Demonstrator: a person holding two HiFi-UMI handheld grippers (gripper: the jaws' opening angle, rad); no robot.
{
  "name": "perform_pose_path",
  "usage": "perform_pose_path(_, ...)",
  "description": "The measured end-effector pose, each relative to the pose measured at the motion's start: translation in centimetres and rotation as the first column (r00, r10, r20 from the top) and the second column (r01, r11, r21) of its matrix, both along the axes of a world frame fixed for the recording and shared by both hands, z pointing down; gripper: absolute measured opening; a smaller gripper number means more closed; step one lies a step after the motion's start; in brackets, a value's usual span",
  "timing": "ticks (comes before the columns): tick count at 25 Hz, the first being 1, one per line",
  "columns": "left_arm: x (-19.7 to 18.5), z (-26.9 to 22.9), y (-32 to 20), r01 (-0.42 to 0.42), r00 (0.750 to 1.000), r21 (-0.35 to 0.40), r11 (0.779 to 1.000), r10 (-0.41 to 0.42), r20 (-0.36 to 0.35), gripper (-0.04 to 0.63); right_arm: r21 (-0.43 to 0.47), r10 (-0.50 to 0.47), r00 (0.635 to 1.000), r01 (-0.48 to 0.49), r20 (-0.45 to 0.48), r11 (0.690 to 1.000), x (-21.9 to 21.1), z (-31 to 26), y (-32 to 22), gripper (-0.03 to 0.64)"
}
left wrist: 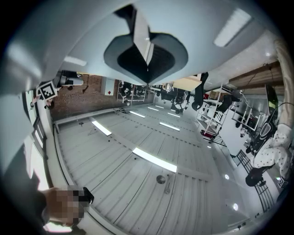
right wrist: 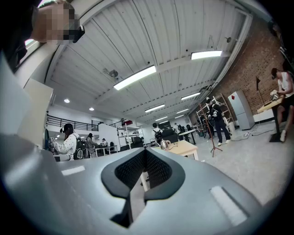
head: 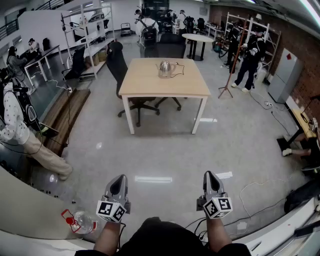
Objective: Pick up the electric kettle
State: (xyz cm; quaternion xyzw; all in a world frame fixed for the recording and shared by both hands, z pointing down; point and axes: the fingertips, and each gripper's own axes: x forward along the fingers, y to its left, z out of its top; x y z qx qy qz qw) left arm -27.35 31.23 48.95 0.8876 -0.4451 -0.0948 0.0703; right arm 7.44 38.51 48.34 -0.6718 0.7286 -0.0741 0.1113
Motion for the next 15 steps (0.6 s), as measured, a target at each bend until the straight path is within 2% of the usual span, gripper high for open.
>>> perform_pose_path(7,-0.4,-1.4,-0.1,-0.014,1.000,0.037,0.999,0.014,-0.004,0.000,-0.010,-0.004,1.000,0.005,0.004,1.000,-0.7,0.0,-0.2,0.000)
perform_pose_path(15,-0.7,-0.3,-0.1,-0.011,1.000,-0.007,1.000,0.011,-0.024,0.000,-0.047,0.007,0.999,-0.005,0.033,0.999,-0.8,1.1,0.2,0.002)
